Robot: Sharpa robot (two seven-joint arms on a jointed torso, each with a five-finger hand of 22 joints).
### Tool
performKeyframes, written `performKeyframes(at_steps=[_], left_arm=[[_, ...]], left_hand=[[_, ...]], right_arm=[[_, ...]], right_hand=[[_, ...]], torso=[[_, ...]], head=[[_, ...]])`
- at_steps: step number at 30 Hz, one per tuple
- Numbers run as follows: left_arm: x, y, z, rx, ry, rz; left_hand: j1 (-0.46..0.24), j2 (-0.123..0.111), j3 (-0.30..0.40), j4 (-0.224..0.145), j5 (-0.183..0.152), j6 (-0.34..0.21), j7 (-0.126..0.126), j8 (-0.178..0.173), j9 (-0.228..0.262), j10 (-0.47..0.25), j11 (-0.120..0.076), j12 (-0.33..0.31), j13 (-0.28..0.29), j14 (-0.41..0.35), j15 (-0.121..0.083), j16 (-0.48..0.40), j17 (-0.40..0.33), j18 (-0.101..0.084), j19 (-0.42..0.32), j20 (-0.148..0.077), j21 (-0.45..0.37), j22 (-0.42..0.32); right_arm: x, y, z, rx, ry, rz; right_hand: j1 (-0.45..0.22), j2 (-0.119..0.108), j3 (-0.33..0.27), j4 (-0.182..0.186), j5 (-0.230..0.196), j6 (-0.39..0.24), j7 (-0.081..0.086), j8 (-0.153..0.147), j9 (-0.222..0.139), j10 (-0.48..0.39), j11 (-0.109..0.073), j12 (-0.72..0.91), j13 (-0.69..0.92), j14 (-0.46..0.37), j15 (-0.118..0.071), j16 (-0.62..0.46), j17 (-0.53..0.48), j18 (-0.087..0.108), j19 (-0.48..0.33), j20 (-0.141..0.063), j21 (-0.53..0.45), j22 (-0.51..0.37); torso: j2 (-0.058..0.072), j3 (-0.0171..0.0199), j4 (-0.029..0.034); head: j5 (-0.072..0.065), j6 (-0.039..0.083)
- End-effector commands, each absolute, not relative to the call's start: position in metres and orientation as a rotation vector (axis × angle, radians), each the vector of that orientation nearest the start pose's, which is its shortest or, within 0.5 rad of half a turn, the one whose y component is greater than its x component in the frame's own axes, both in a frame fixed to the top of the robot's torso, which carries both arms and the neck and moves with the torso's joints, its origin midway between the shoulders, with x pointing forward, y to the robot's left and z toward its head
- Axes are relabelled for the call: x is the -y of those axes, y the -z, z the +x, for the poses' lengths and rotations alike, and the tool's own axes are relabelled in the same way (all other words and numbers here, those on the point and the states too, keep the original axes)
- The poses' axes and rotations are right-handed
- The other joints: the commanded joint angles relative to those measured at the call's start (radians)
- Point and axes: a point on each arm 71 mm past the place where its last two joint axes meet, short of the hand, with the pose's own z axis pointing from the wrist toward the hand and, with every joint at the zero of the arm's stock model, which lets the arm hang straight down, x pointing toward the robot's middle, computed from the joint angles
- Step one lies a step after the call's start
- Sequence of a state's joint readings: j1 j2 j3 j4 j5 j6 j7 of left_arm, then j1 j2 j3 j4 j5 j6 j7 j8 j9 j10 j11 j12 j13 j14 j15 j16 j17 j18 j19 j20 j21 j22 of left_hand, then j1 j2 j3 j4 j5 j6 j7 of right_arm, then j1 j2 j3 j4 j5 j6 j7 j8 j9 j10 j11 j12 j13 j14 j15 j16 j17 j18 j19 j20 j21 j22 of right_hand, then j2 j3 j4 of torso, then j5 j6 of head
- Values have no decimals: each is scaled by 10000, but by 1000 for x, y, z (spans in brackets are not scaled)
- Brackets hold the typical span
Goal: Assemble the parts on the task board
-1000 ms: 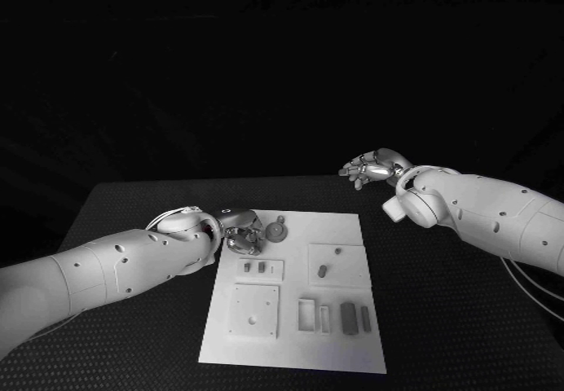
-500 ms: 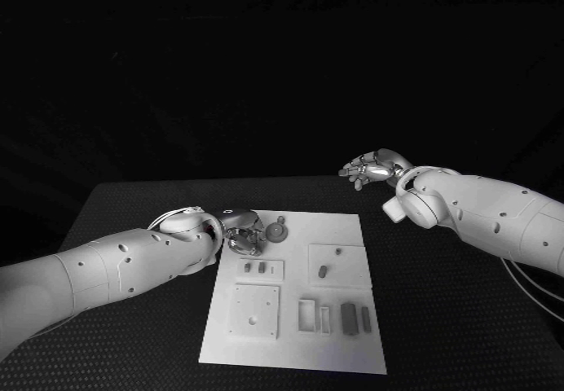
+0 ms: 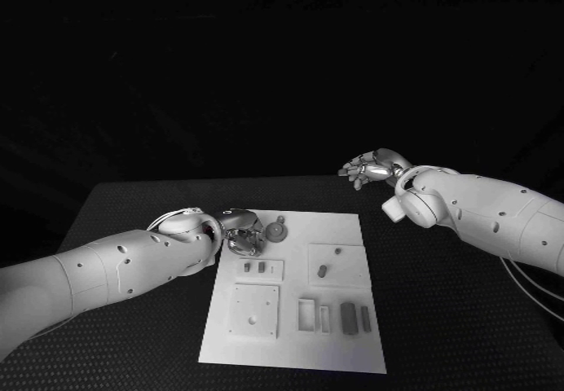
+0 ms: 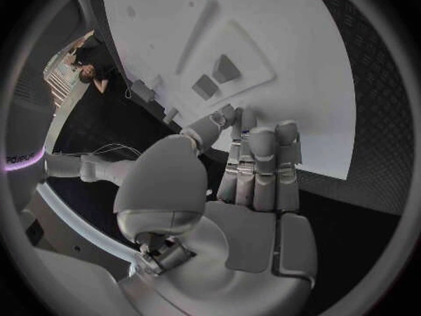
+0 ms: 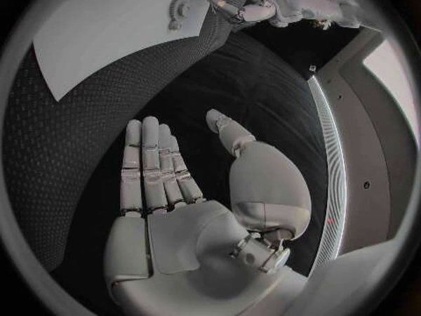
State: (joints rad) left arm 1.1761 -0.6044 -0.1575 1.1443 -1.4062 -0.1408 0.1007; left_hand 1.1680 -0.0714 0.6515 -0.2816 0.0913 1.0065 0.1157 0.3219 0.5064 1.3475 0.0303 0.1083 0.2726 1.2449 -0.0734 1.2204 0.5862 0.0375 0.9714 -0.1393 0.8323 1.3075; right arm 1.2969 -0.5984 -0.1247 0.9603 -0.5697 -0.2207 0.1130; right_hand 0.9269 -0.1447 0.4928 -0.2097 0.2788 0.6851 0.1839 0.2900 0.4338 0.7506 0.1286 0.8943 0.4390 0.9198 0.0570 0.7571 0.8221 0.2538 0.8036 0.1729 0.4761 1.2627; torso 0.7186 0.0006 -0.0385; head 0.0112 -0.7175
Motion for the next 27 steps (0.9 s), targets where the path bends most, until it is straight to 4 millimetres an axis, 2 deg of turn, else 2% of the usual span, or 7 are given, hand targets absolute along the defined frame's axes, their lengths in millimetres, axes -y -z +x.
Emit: performKeyframes(at_steps=[1,5,15,27], left_arm=[[-177,274,514,-19448,6712,3281],[-178,274,514,-19362,6718,3167],[-180,274,514,-19162,6644,2986],[-181,273,514,-19048,6700,2866]], left_hand=[[-10,-133,-60,-8,-74,-164,50,-118,-48,-54,-8,11,28,-5,-96,-11,3,254,-10,-345,-14,196],[3,-163,-53,1,-69,-375,113,-244,-105,-79,3,15,65,-24,-87,-13,0,233,-16,-358,-9,198],[-47,-322,-91,35,-61,-992,89,-575,-287,-125,7,23,135,-28,-82,5,-2,210,-3,-374,3,194],[-48,-385,-101,45,-51,-1138,79,-637,-333,-93,-11,53,175,-16,-99,18,-2,214,12,-387,4,190]], right_arm=[[250,189,585,-16862,-9188,6356],[250,190,585,-16868,-9184,6359],[249,190,585,-16887,-9195,6354],[249,190,585,-16889,-9194,6354]], right_hand=[[-39,66,-20,3,54,-56,147,48,-11,-73,-11,45,-15,-75,24,37,-12,80,70,15,-41,19],[-37,67,-20,3,55,-55,147,49,-11,-71,-12,49,-17,-75,24,37,-13,80,73,15,-43,22],[-35,65,-19,1,55,-52,149,52,-12,-67,-13,55,-23,-75,24,38,-13,80,77,14,-49,29],[-36,67,-19,2,55,-51,151,54,-15,-66,-14,62,-30,-74,24,39,-15,80,81,14,-58,37]], torso=[[-1,-1,-6],[0,0,3],[-1,-3,1],[3,0,1]], head=[[-5,-3],[-8,-2],[-17,8],[-23,0]])
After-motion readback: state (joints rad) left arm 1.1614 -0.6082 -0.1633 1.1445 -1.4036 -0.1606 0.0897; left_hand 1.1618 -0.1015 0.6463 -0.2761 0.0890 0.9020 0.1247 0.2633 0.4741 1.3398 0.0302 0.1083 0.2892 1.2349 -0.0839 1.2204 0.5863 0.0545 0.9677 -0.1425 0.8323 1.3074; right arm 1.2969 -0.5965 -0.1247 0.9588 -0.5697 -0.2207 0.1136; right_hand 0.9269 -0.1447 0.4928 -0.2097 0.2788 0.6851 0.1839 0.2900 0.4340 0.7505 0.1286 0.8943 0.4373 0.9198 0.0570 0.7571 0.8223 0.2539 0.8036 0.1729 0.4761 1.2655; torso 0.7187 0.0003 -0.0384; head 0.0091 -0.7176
